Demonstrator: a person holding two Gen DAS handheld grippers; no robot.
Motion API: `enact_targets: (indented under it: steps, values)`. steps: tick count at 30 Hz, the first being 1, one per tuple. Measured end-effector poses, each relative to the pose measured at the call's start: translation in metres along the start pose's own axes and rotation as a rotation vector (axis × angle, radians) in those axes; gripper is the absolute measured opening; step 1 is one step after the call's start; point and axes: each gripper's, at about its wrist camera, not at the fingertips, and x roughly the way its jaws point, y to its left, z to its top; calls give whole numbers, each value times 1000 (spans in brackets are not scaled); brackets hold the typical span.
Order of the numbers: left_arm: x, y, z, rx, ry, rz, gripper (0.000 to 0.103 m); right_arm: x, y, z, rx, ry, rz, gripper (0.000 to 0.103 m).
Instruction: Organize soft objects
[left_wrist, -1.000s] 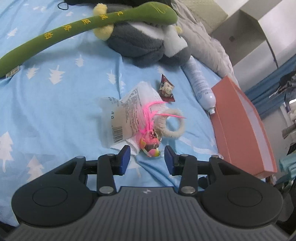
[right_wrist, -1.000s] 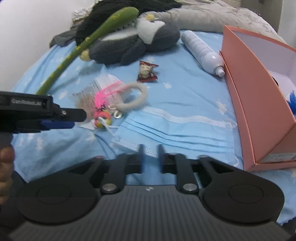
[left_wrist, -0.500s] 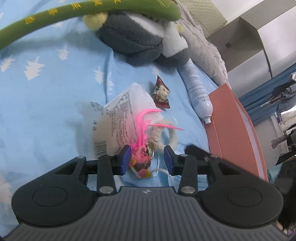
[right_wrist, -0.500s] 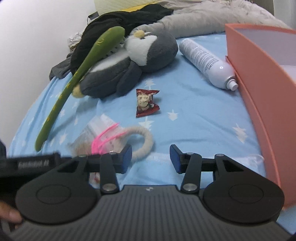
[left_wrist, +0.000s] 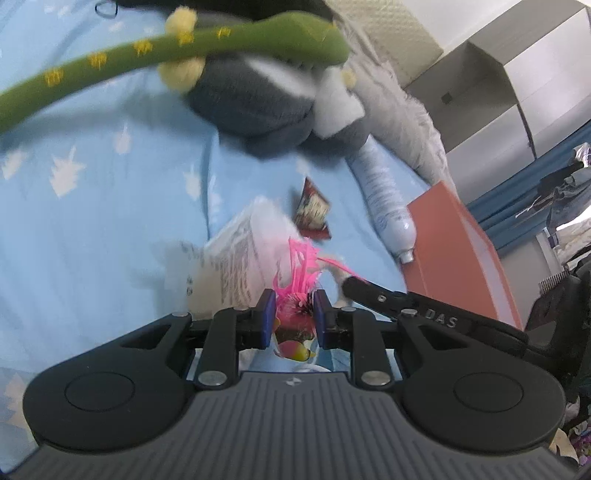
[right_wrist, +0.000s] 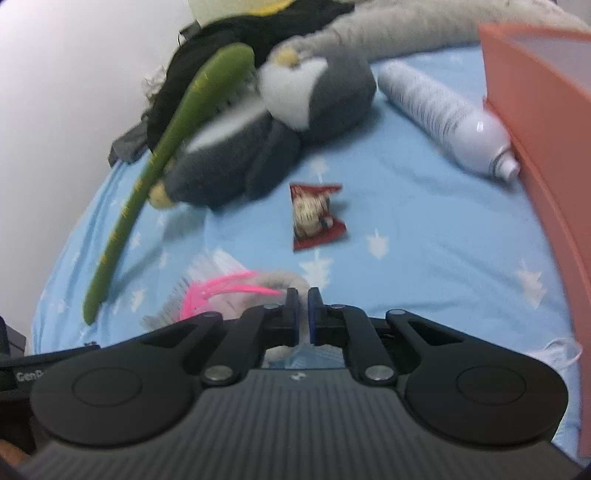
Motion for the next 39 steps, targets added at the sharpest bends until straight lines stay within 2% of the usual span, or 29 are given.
enact_targets:
  steps: [5, 10, 13, 16, 17, 19, 21, 27, 29, 30, 31, 35, 39]
  values:
    - [-20, -13, 6, 40, -51, -7, 26, -28, 12, 7, -55, -72, -37, 4]
    - [-36, -23, 7, 58, -76, -9, 26, -53, 15, 11, -42, -123, -40, 4]
    - [-42, -26, 6, 66, -86, -5, 26, -58, 15, 10, -54, -125, -35, 4]
    - [-44, -26, 3, 63, -82, 15, 26, -46, 7, 6, -43, -86, -31, 8]
    - [-45, -25, 2, 62, -80, 18, 26, -39, 4, 4, -36, -64, -53, 11]
    - [-46, -25, -1, 70, -75, 30, 26, -29, -1, -1, -26, -40, -83, 39]
    - [-47, -25, -4, 82, -72, 52, 26, -19, -8, -5, 4, -35, -65, 46]
    - [-48, -22, -8, 84, -59, 76, 26, 9, -17, -6, 43, 5, -57, 45]
    - [-49, -22, -8, 84, -57, 81, 26, 15, -17, -5, 40, 16, -29, 36]
    - [-49, -22, -7, 85, -58, 85, 26, 19, -16, -5, 37, 32, -23, 20]
    - [-50, -22, -6, 87, -57, 88, 26, 22, -15, -4, 32, 52, -28, 12]
    - [-55, -25, -3, 96, -66, 90, 26, 12, -1, -1, -33, 19, -24, 11]
    - [-59, -30, 0, 108, -74, 90, 26, -12, 7, 8, -29, -45, -4, 11]
